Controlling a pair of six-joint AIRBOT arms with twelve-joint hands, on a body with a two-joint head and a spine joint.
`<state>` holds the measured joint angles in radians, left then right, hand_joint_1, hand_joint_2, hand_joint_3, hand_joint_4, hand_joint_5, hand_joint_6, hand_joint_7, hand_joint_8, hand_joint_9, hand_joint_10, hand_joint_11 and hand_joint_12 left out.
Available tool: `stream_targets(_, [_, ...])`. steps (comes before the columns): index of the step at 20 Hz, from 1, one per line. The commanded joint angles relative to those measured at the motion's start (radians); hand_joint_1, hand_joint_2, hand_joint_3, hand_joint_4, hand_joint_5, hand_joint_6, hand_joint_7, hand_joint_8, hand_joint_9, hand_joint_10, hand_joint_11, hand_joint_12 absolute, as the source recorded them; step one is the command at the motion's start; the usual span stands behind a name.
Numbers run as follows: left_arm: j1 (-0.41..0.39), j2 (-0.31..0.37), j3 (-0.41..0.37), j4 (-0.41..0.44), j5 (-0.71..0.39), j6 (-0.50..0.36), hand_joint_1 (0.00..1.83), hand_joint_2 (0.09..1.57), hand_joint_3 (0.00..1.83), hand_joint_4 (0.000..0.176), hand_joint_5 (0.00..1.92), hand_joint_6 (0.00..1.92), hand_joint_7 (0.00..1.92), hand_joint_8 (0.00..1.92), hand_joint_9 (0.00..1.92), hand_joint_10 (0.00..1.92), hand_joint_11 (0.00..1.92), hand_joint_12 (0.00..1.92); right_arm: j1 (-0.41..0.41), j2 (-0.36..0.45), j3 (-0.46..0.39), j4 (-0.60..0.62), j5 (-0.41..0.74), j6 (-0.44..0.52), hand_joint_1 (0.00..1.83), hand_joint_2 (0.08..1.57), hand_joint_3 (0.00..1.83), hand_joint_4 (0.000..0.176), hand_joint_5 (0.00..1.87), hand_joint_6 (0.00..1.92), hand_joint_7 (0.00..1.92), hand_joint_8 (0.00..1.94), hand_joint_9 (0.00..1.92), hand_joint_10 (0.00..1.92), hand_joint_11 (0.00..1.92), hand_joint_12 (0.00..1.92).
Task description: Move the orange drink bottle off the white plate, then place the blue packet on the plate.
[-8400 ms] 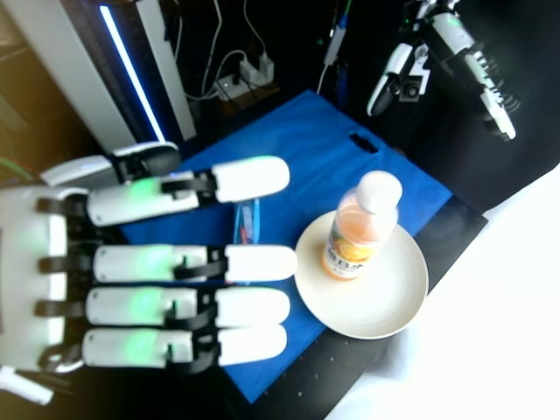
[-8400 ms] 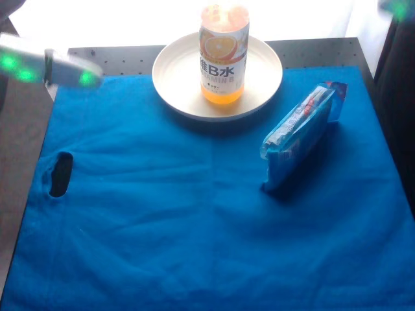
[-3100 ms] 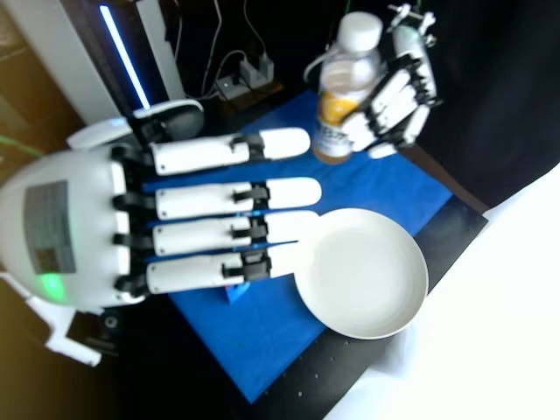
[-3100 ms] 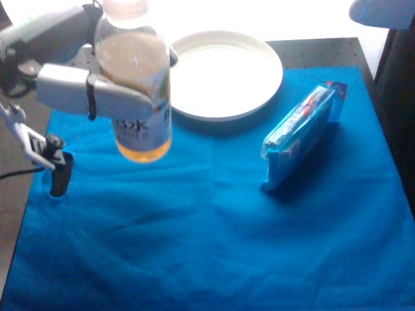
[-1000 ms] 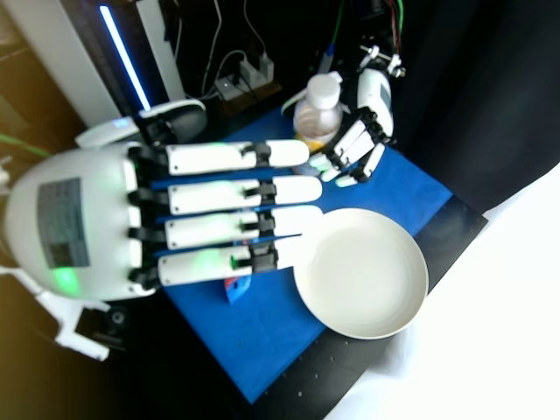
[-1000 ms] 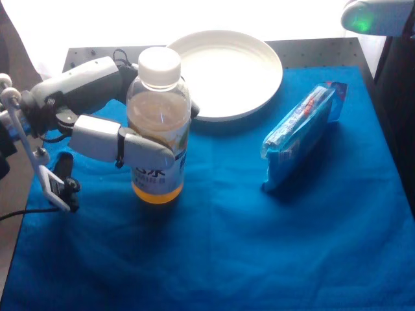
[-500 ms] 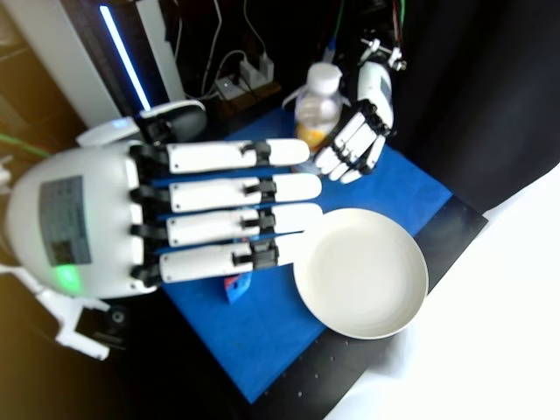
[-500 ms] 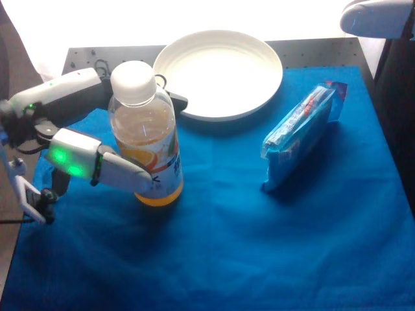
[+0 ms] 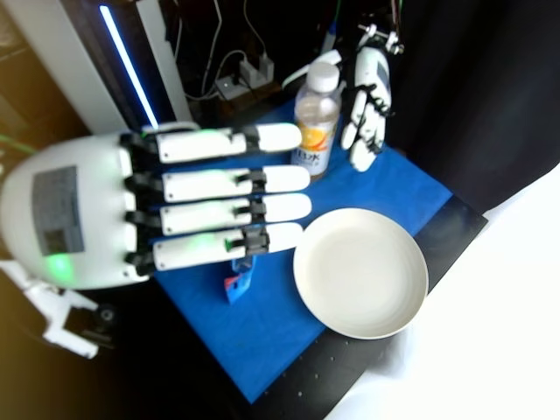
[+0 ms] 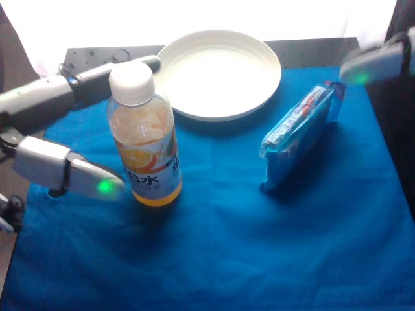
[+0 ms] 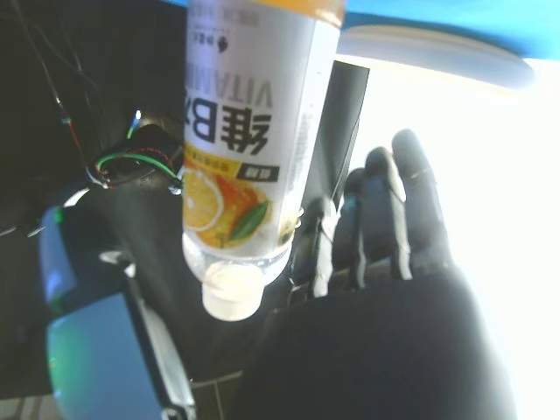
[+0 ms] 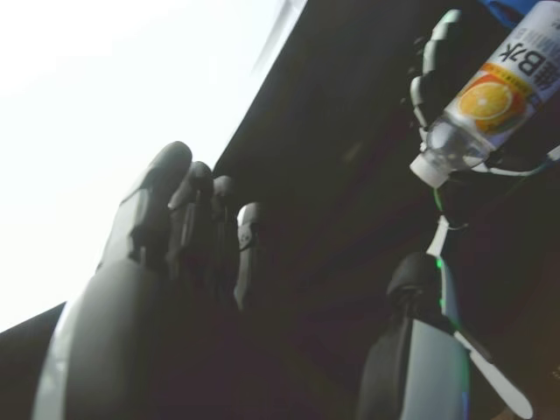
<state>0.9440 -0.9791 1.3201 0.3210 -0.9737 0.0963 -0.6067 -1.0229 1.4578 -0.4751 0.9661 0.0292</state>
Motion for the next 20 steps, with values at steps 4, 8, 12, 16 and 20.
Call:
stream_targets(4, [0.025,0.021,-0.005,-0.159,-0.152,0.061,0.66,0.62,0.00,0.175,0.00,0.00,0.02,0.01,0.08,0.01,0.03,0.32,0.093,-0.009,0.014,-0.159,-0.066,0.112,0.71,0.64,0.00,0.131,0.29,0.00,0.29,0.00,0.16,0.01,0.01,0.17])
stream_targets(8, [0.085,0.032,-0.008,-0.283,-0.253,0.093,0.63,0.64,0.00,0.176,0.00,0.00,0.00,0.00,0.03,0.00,0.00,0.32,0.200,-0.056,0.054,-0.487,-0.186,0.285,0.74,0.62,0.00,0.086,0.35,0.00,0.32,0.00,0.22,0.00,0.08,0.18])
stream_targets(12, [0.085,0.041,-0.014,-0.312,-0.284,0.113,0.59,0.68,0.00,0.167,0.00,0.00,0.00,0.00,0.04,0.00,0.00,0.39,0.212,-0.117,0.115,-0.693,-0.237,0.431,0.65,0.63,0.00,0.065,0.46,0.00,0.42,0.01,0.29,0.01,0.00,0.64])
stream_targets(16, [0.086,0.042,-0.020,-0.314,-0.286,0.117,0.58,0.71,0.00,0.175,0.00,0.00,0.01,0.00,0.04,0.00,0.00,0.38,0.212,-0.141,0.129,-0.781,-0.266,0.474,0.57,0.63,0.00,0.084,0.52,0.00,0.35,0.01,0.23,0.01,0.00,0.58])
stream_targets(20, [0.085,0.035,-0.023,-0.321,-0.298,0.125,0.61,0.70,0.00,0.151,0.00,0.00,0.01,0.00,0.05,0.00,0.00,0.33,0.212,-0.165,0.142,-0.895,-0.273,0.550,0.70,0.64,0.00,0.048,0.57,0.00,0.45,0.00,0.31,0.00,0.00,0.76])
